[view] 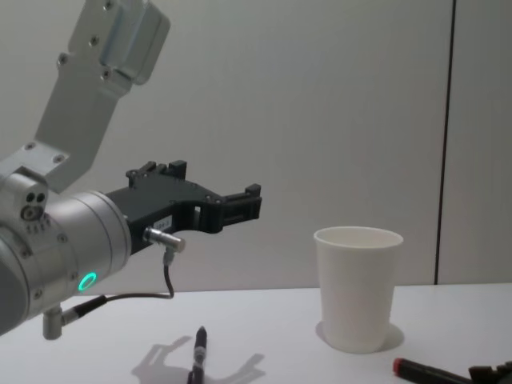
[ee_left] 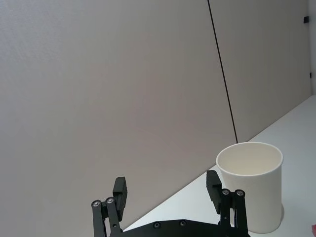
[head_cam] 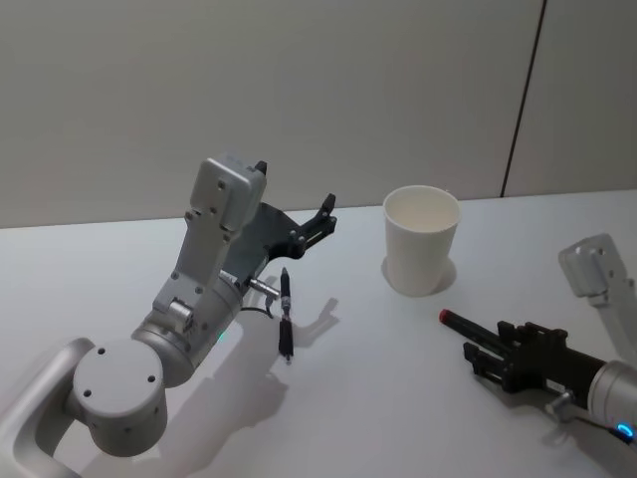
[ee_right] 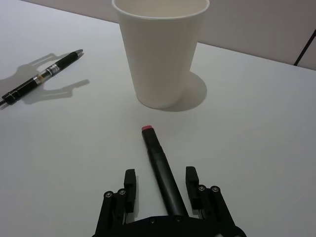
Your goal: Place the pen into the pen holder.
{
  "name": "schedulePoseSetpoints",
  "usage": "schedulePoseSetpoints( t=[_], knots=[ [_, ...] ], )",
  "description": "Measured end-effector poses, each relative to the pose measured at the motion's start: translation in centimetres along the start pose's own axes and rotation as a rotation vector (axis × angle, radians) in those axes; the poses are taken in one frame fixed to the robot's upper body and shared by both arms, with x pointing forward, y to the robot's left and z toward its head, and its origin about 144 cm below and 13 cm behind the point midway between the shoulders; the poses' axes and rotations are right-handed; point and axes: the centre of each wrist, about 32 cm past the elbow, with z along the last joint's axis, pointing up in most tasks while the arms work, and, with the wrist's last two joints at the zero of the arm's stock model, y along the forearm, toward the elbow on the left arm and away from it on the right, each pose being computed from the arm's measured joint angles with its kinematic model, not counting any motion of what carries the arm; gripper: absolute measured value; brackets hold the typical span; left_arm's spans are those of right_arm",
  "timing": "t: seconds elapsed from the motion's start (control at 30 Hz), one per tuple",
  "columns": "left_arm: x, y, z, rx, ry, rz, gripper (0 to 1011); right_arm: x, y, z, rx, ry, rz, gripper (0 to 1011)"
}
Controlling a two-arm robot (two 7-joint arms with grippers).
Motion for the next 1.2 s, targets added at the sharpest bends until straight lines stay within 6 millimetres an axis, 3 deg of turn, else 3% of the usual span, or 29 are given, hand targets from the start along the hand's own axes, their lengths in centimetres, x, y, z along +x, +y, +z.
schedulePoseSetpoints(
  t=[1.2],
  knots=[
    [0.00,0.00,0.00,0.000,0.000,0.000,1001,0.07,-0.07,-0.13,0.022,0.019,-0.026,369]
  ],
)
